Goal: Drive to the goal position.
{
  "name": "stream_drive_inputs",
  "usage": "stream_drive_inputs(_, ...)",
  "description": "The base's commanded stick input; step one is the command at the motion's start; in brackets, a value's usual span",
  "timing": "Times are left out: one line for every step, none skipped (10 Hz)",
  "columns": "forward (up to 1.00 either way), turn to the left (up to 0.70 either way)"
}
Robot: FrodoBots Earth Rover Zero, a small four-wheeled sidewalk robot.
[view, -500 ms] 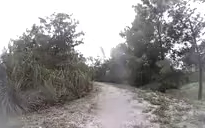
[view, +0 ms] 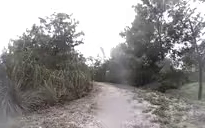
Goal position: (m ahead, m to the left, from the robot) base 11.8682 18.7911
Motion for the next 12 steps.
stream_drive_inputs(0.3, 0.0)
stream_drive_inputs(0.65, 0.0)
stream_drive_inputs(0.7, 0.0)
stream_drive_inputs(0.7, 0.0)
stream_drive_inputs(0.7, 0.0)
stream_drive_inputs(0.7, 0.0)
stream_drive_inputs(0.7, 0.0)
stream_drive_inputs(0.7, 0.0)
stream_drive_inputs(0.7, 0.0)
stream_drive_inputs(0.7, 0.0)
stream_drive_inputs(0.7, 0.0)
stream_drive_inputs(0.7, 0.0)
